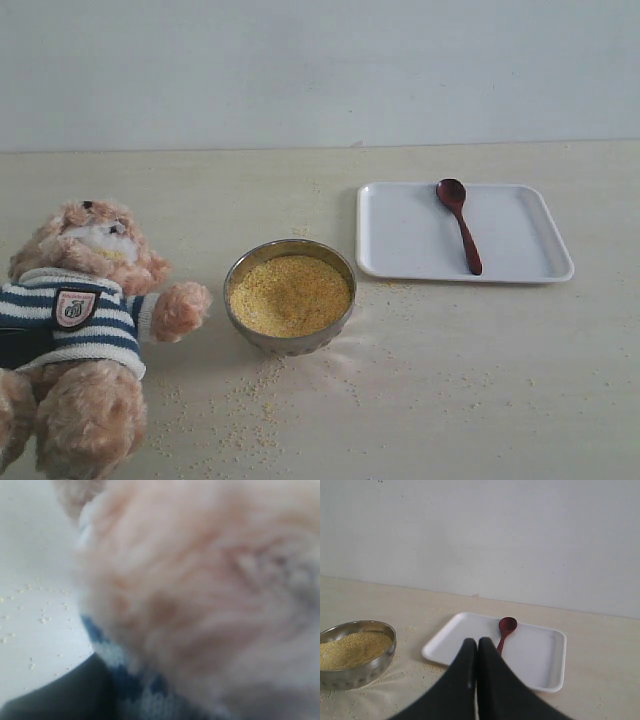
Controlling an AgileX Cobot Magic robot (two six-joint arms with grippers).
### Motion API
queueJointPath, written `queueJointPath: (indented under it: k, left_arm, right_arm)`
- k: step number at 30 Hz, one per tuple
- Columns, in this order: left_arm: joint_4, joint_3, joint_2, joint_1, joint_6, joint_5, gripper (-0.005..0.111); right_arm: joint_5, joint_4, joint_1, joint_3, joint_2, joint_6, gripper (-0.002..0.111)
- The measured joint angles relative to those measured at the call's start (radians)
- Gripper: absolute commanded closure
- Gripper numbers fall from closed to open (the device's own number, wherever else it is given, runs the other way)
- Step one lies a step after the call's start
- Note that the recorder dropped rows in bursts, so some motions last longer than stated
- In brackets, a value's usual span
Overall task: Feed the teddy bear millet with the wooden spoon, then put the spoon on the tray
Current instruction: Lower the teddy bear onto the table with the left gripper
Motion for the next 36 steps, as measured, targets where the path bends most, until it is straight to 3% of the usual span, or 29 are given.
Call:
queueJointPath:
  k: [19, 36]
  left_arm:
    - [0.001, -0.026, 0.002, 0.0, 0.033, 0.079, 0.102]
    - [-0.058, -0.028, 0.075, 0.0, 0.086, -0.029, 0.102]
  right_arm:
    - [0.001, 0.0, 0.0, 0.0, 0.0, 0.0, 0.108]
    - [0.001, 0.0, 0.0, 0.0, 0.0, 0.002, 0.108]
